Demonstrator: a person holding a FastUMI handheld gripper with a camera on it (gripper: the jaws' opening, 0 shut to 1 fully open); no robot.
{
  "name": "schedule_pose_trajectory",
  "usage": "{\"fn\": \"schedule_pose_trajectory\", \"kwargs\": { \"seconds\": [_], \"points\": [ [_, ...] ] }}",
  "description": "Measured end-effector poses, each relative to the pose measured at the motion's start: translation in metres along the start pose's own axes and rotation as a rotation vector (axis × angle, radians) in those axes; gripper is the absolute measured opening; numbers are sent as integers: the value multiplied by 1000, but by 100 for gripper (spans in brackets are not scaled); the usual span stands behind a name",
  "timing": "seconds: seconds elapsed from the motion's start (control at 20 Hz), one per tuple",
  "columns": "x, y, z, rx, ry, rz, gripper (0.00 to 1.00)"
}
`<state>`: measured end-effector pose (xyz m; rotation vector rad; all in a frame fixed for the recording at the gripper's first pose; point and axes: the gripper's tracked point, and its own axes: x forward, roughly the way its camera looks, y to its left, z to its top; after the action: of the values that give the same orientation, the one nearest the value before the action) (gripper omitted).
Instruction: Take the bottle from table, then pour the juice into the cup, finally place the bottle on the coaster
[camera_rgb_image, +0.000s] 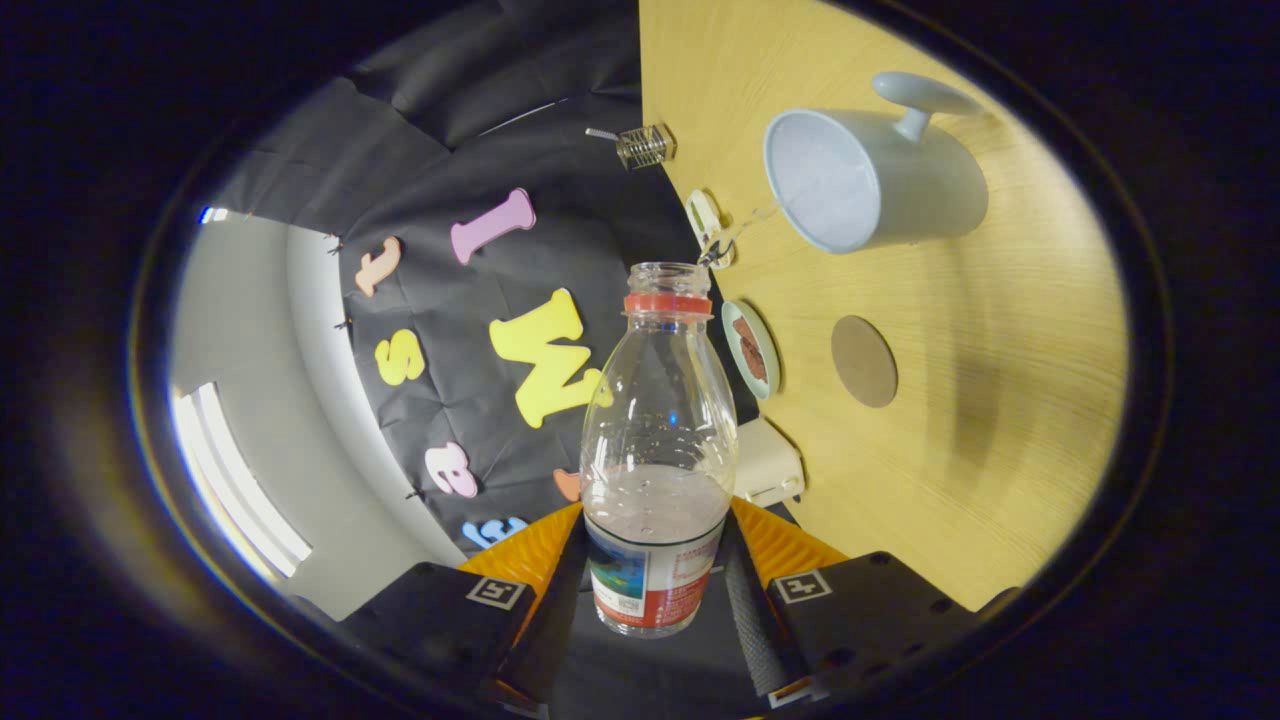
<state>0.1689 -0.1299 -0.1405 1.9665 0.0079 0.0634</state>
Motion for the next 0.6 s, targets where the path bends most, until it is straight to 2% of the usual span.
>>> {"fn": "schedule_pose_trajectory", "kwargs": {
  "seconds": [0.6],
  "points": [
    [3, 8, 4, 106, -29, 18, 75]
  ]
}}
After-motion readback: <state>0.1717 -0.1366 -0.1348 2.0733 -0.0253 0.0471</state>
